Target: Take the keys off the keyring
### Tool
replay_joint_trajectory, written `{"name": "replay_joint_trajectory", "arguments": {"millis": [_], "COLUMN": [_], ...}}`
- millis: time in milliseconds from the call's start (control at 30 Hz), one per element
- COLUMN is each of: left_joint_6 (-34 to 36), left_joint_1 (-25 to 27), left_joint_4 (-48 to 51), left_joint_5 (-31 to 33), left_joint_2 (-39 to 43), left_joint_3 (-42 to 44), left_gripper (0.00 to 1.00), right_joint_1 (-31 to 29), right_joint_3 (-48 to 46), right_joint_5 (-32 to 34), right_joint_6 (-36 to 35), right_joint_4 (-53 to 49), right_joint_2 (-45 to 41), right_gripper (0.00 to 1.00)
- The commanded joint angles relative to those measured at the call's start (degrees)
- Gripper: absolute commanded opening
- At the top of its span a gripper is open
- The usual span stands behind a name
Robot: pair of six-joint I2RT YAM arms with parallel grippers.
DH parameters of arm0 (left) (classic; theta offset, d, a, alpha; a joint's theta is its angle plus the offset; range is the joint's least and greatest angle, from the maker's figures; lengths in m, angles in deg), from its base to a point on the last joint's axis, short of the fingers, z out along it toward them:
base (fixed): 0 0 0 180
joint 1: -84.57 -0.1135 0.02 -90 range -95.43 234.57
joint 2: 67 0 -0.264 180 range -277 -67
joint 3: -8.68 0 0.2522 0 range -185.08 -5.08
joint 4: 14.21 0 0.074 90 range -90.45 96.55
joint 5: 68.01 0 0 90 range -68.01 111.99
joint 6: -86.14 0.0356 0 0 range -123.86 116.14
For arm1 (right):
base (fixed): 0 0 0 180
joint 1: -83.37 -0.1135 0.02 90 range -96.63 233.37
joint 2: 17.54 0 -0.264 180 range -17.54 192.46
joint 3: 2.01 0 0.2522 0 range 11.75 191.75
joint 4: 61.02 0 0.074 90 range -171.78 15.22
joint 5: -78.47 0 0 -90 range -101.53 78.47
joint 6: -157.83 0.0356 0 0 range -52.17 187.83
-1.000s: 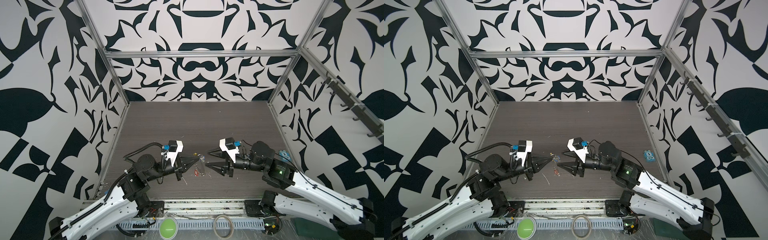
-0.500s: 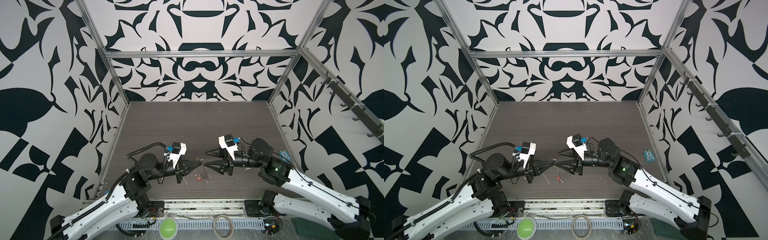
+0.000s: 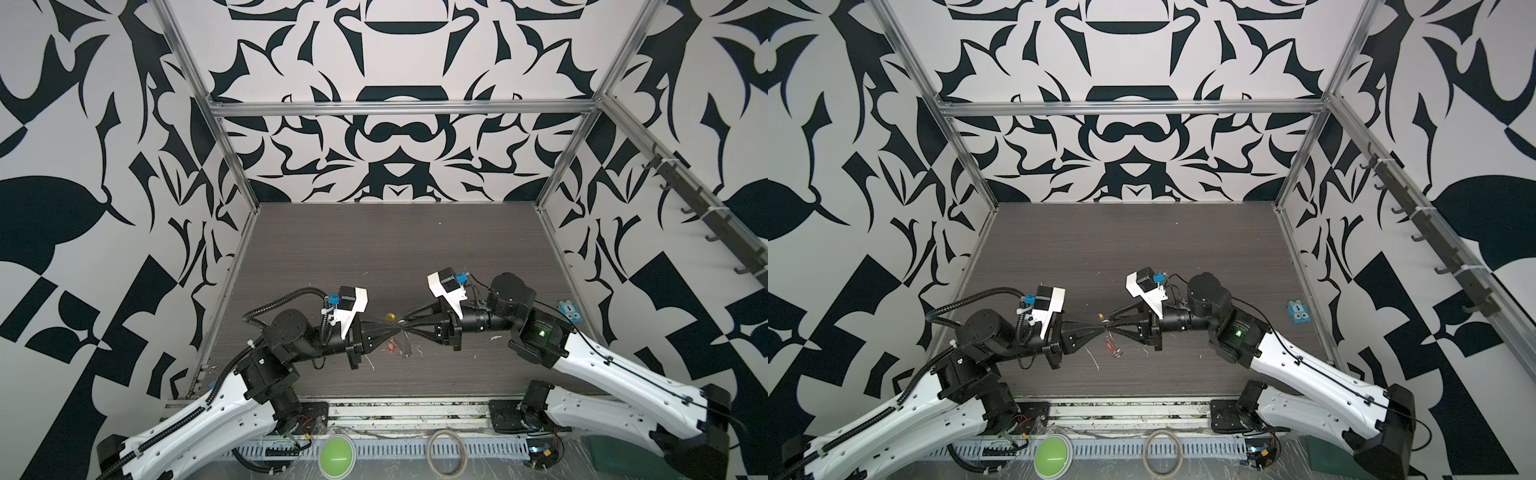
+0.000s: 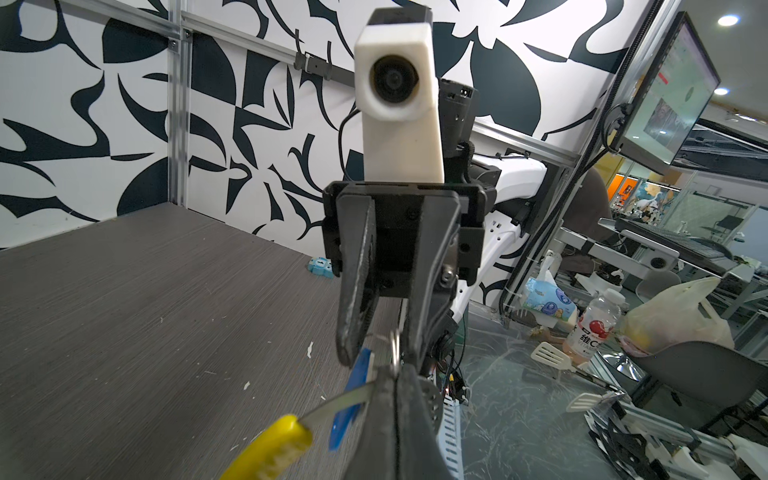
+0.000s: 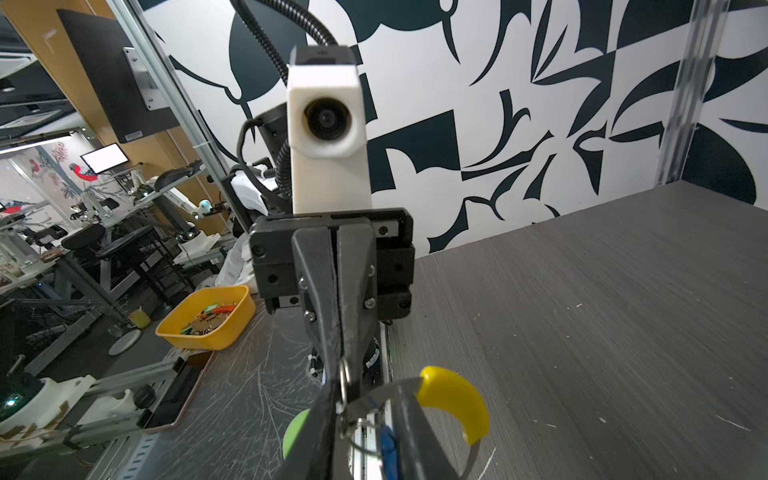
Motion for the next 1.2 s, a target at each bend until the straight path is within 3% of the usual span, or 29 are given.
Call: {"name": "replay_joint_trajectory", "arguments": {"millis": [0, 733, 967, 1100, 1133, 1167], "left_joint_6": [-0.4, -0.7, -0.9, -1.3, -1.5, -1.6], "left_joint_1": [0.0, -0.1, 0.0, 0.0, 0.0, 0.0], "left_joint_4": [-2.8, -3.1, -3.4, -2.8, -2.5, -2.0], "left_joint_5": [0.0, 0.7, 0.7, 1.5, 1.9, 2.3], "left_joint_2": [0.5, -0.2, -0.4, -0.4, -0.4, -0.4], "left_joint_3": [-0.8, -0.8, -0.8, -1.1, -1.2, -1.3], "left_gripper": [0.00, 0.00, 0.00, 0.00, 0.02, 0.11], "right_joint_1": [0.0, -0.1, -0.1, 0.0, 0.0, -0.1], "right_joint_3": [-0.1, -0.4, -0.5, -0.4, -0.4, -0.1], "right_joint_5": [-1.8, -2.7, -2.6, -2.1, -1.9, -1.5], "right_joint_6": [0.6, 1.6, 1.6, 1.2, 1.0, 0.5], "right_joint_4": [3.4, 3.4, 3.3, 2.3, 1.7, 0.6], "right_joint_2": [-0.2, 0.0, -0.2, -0.4, -0.6, -0.8], "right_gripper": [0.23, 0.16, 0.00, 0.00, 0.00, 0.00]}}
